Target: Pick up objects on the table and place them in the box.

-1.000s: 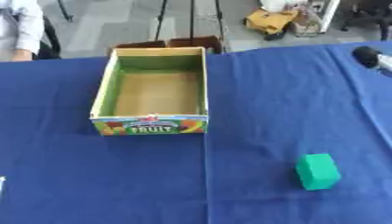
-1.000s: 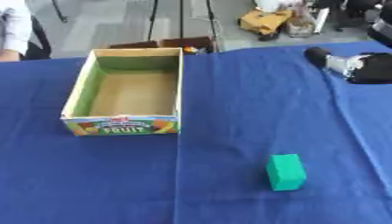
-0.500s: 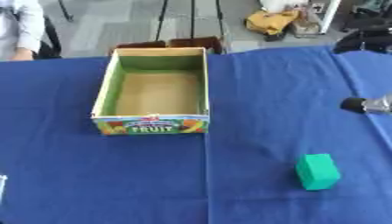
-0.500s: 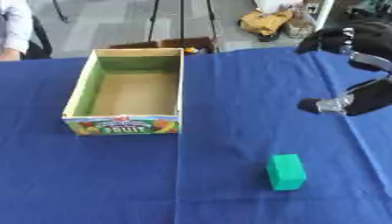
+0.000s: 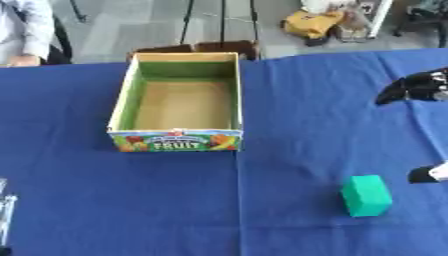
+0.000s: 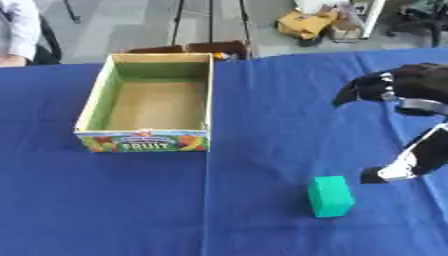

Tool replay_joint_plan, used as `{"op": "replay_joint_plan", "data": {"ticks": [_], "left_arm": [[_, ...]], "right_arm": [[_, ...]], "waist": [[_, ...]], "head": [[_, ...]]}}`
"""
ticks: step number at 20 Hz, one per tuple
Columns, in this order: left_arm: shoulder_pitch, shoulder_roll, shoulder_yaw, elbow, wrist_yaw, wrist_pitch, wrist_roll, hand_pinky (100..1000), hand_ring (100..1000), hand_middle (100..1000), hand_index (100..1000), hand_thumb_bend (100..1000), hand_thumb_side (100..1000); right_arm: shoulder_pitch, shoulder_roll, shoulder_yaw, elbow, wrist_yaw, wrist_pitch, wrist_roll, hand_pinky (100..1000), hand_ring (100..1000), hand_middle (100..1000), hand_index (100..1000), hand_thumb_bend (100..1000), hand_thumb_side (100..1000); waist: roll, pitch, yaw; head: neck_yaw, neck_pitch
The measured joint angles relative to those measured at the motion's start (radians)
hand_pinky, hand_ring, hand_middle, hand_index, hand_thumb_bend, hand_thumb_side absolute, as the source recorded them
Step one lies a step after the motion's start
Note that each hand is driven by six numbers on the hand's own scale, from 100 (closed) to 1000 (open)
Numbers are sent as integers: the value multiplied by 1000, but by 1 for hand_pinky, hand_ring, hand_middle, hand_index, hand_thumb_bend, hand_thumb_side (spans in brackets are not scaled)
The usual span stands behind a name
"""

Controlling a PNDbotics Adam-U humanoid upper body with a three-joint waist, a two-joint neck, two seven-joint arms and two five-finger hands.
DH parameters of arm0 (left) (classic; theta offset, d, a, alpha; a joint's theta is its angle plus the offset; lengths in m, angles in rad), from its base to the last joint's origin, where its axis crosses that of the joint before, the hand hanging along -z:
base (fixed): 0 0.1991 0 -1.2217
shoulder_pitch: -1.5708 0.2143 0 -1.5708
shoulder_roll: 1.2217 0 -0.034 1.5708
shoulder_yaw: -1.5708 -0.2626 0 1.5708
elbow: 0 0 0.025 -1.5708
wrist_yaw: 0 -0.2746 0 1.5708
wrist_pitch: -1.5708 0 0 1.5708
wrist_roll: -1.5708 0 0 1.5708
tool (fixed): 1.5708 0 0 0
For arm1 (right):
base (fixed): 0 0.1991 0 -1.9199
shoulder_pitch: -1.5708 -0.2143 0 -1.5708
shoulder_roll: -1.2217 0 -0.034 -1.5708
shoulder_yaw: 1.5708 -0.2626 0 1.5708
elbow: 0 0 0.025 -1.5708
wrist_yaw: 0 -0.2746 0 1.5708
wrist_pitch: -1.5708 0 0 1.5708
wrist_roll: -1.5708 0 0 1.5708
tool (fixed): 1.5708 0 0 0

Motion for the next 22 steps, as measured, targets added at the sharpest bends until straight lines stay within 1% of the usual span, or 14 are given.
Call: {"op": "replay_joint_plan", "data": {"ticks": [1, 4, 6, 9, 12, 16, 22], "left_arm": [[0, 0, 0, 0, 0, 0, 0, 786, 926, 922, 1000, 100, 1000], [0, 0, 0, 0, 0, 0, 0, 786, 926, 922, 1000, 100, 1000], [0, 0, 0, 0, 0, 0, 0, 786, 926, 922, 1000, 100, 1000], [0, 0, 0, 0, 0, 0, 0, 786, 926, 922, 1000, 100, 1000], [0, 0, 0, 0, 0, 0, 1, 786, 926, 923, 1000, 100, 1000], [0, 0, 0, 0, 0, -1, 2, 786, 926, 923, 1000, 100, 1000], [-1, 0, 0, 0, 0, -2, 3, 785, 926, 923, 1000, 100, 1000]], "right_arm": [[4, 0, 0, -8, -10, 13, 14, 783, 811, 861, 971, 643, 487], [7, 0, 1, -27, -23, 59, 54, 777, 806, 857, 966, 637, 490], [6, 2, 2, -45, -24, 99, 70, 769, 795, 846, 955, 627, 497], [-11, 6, 14, -71, -21, 158, 75, 761, 785, 831, 946, 624, 512], [-37, 25, 33, -83, -10, 203, 71, 757, 778, 825, 942, 616, 529], [-64, 59, 64, -88, 6, 238, 74, 759, 772, 820, 940, 638, 498], [-90, 122, 113, -88, 14, 279, 121, 760, 765, 808, 930, 648, 478]], "waist": [[0, 1, -1], [0, 3, -8], [0, 4, -12], [0, 6, -17], [0, 10, -21], [0, 11, -25], [0, 16, -35]], "head": [[1, 0], [3, 0], [4, 0], [5, 0], [7, 0], [11, -1], [12, -1]]}}
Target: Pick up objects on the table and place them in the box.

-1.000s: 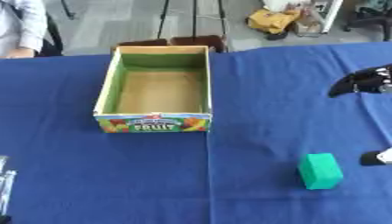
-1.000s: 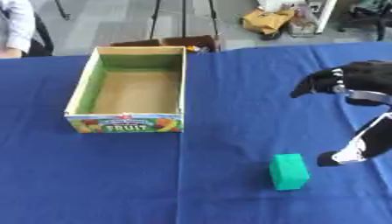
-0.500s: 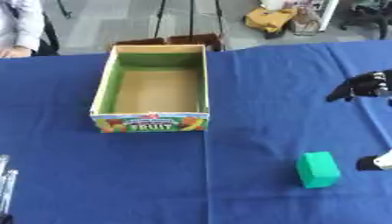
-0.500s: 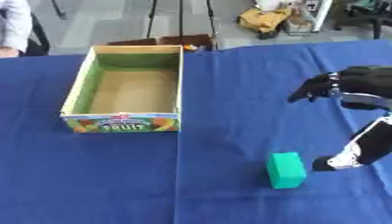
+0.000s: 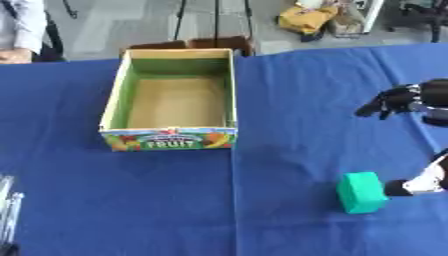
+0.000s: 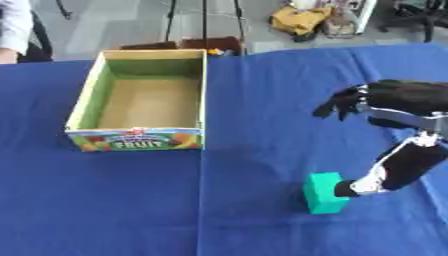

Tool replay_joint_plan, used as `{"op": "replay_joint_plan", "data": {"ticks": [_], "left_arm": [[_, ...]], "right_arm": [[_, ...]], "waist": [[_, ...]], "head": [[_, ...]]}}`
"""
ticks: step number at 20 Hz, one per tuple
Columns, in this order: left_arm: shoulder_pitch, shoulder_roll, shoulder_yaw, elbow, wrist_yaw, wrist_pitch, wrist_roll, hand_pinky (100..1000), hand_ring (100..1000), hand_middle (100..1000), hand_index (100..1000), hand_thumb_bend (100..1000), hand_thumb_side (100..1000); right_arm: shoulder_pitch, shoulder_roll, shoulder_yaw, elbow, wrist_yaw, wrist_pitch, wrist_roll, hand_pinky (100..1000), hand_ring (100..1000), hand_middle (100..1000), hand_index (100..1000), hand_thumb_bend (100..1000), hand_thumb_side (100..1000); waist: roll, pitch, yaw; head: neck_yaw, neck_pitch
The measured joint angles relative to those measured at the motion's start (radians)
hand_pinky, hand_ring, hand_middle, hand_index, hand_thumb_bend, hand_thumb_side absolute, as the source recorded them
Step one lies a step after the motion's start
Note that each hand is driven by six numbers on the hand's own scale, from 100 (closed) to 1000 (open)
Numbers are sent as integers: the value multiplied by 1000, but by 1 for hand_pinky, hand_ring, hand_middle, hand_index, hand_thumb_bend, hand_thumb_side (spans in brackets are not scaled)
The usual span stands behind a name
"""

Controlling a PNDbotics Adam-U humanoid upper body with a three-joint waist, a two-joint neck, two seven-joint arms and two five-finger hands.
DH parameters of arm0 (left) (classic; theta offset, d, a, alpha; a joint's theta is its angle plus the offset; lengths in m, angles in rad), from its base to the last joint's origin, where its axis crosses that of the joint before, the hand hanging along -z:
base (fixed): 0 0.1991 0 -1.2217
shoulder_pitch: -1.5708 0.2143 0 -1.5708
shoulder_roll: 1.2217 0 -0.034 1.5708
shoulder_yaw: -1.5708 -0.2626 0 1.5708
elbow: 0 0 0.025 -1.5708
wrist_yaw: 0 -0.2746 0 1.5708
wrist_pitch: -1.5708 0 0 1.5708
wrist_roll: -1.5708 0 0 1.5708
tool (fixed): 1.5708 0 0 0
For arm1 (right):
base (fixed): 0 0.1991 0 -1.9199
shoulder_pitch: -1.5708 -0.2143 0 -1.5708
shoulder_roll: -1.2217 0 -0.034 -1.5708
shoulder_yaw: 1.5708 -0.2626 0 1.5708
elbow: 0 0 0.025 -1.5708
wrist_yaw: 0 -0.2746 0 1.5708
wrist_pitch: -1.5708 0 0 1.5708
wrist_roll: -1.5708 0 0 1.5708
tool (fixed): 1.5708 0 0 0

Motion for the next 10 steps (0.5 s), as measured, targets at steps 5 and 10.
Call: {"op": "replay_joint_plan", "data": {"ticks": [5, 10], "left_arm": [[-1, 0, 0, 0, 0, 0, 1, 785, 926, 923, 1000, 100, 1000], [-2, 0, 0, 0, 0, -1, 1, 785, 926, 923, 1000, 100, 1000]], "right_arm": [[8, 34, 11, 5, 5, 12, 15, 760, 764, 805, 924, 637, 483], [37, 70, 12, 20, 53, 13, 13, 760, 772, 813, 922, 640, 465]], "waist": [[0, 0, -2], [5, 0, -5]], "head": [[0, 0], [0, -7]]}}
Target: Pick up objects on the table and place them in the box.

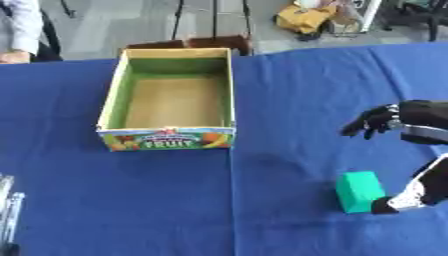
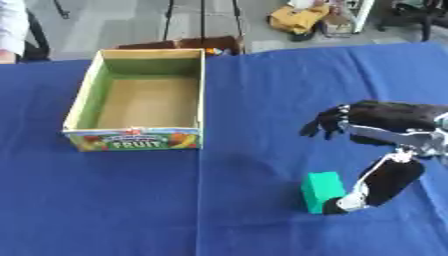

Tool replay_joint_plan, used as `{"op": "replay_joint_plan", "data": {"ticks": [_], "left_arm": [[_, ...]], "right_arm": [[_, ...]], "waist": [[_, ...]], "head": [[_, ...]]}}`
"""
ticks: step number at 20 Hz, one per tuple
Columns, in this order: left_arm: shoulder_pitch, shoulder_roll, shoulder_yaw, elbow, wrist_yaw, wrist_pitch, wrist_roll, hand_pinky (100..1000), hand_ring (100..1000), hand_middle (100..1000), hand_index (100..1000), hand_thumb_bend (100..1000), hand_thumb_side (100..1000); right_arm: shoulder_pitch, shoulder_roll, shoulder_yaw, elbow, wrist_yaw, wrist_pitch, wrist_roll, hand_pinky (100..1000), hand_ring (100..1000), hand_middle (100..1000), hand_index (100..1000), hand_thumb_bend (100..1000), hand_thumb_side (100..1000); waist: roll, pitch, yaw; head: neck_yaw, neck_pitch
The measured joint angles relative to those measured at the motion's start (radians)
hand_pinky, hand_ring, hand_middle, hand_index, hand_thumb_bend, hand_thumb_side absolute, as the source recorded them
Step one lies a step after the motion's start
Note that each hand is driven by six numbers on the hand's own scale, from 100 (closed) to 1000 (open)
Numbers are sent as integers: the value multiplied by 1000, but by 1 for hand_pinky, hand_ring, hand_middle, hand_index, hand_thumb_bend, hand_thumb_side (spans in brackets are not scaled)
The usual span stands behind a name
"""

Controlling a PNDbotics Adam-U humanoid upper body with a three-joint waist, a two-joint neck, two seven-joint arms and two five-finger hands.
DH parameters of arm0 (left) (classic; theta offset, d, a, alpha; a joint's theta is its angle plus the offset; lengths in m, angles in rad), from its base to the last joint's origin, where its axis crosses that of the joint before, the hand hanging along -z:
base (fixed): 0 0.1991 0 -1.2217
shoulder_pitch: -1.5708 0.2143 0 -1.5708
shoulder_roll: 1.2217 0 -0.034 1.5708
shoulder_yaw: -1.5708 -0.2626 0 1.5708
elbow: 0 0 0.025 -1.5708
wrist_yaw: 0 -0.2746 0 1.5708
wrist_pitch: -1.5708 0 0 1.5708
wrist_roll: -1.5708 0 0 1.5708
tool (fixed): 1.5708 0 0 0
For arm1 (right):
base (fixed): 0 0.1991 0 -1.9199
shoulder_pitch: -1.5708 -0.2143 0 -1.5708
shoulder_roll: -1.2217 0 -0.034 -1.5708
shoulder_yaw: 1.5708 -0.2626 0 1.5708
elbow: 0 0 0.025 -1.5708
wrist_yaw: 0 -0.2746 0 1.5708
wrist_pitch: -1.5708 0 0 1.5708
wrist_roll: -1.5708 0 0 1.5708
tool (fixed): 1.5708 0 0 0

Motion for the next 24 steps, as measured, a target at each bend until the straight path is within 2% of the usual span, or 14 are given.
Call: {"op": "replay_joint_plan", "data": {"ticks": [12, 24], "left_arm": [[0, -1, 0, 0, 0, 0, 0, 784, 926, 923, 1000, 100, 1000], [-1, -1, 0, 0, 3, 2, -1, 783, 926, 922, 1000, 100, 1000]], "right_arm": [[38, 56, 18, 73, 58, -16, 17, 755, 769, 809, 911, 658, 414], [47, 59, 21, 135, 92, -12, 4, 736, 758, 778, 867, 581, 405]], "waist": [[7, 7, 13], [13, 15, 17]], "head": [[-2, -4], [-10, -10]]}}
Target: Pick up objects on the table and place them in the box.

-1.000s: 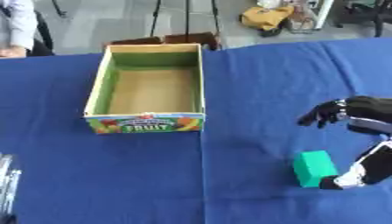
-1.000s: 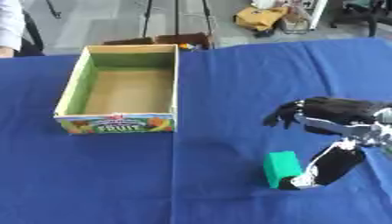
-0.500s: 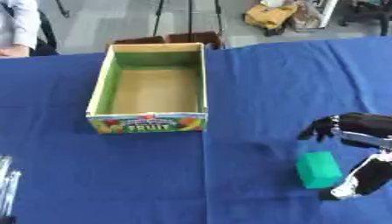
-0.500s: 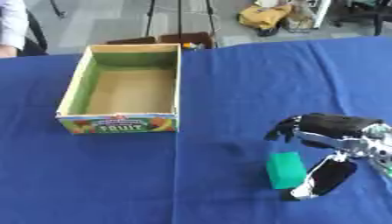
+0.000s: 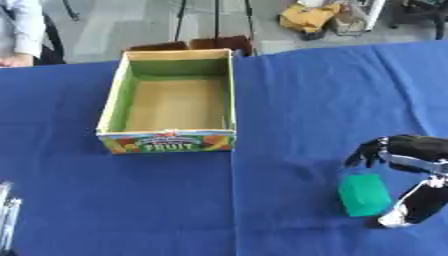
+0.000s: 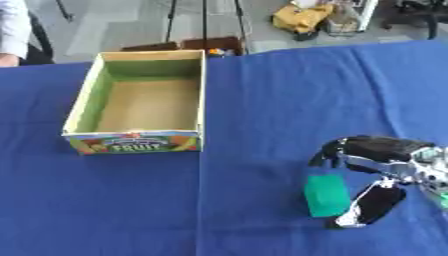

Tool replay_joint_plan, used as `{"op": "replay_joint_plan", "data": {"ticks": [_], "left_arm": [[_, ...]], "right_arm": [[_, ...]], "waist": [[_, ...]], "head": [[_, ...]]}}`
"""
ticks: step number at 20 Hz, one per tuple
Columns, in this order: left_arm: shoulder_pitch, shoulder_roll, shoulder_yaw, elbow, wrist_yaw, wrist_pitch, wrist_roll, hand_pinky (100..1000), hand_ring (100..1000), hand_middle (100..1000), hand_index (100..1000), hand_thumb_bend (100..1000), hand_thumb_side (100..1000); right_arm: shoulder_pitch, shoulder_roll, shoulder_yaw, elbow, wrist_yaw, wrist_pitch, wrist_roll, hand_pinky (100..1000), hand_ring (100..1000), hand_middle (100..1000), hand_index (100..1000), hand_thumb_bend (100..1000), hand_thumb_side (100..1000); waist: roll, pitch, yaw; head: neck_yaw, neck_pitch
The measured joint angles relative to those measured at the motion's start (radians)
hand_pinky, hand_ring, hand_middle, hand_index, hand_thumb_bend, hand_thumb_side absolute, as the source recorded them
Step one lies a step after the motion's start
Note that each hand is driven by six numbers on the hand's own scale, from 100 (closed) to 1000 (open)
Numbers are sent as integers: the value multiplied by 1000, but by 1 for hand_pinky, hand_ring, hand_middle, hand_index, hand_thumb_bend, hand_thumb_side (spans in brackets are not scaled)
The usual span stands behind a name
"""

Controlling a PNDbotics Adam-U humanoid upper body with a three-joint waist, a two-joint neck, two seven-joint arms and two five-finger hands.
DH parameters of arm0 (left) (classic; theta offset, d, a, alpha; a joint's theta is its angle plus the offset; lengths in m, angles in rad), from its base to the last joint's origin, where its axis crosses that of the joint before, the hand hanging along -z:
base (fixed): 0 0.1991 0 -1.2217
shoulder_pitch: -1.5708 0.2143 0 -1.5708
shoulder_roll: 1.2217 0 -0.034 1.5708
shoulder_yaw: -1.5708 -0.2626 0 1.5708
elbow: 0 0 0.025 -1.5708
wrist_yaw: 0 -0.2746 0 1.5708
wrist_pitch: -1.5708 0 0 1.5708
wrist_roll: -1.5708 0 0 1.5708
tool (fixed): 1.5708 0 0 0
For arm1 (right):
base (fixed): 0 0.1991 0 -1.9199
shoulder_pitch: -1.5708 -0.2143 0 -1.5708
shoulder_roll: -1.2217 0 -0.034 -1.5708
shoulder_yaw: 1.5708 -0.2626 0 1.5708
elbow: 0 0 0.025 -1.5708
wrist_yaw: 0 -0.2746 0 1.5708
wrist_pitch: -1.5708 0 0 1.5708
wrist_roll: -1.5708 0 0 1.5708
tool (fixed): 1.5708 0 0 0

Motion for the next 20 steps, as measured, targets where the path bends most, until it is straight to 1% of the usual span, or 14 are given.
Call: {"op": "replay_joint_plan", "data": {"ticks": [11, 18, 19, 20], "left_arm": [[-1, 0, 0, 0, 0, 1, -1, 782, 926, 916, 1000, 100, 1000], [-1, -1, 0, 0, 0, 2, -2, 782, 926, 916, 1000, 100, 1000], [-1, -1, 0, 0, 0, 2, -2, 782, 926, 912, 999, 100, 1000], [-1, -1, 0, 0, 0, 2, -2, 781, 926, 911, 999, 100, 1000]], "right_arm": [[1, 0, 13, 34, 1, 0, -13, 716, 748, 754, 813, 574, 362], [-4, 0, 15, 42, 0, 1, -16, 714, 747, 753, 811, 573, 360], [-4, 0, 15, 42, 0, 1, -16, 673, 718, 708, 766, 519, 323], [-4, 0, 15, 43, 0, 2, -18, 664, 716, 705, 762, 501, 315]], "waist": [[5, 6, 9], [5, 9, 11], [5, 9, 11], [5, 10, 12]], "head": [[-10, -1], [-11, -1], [-12, -1], [-13, -1]]}}
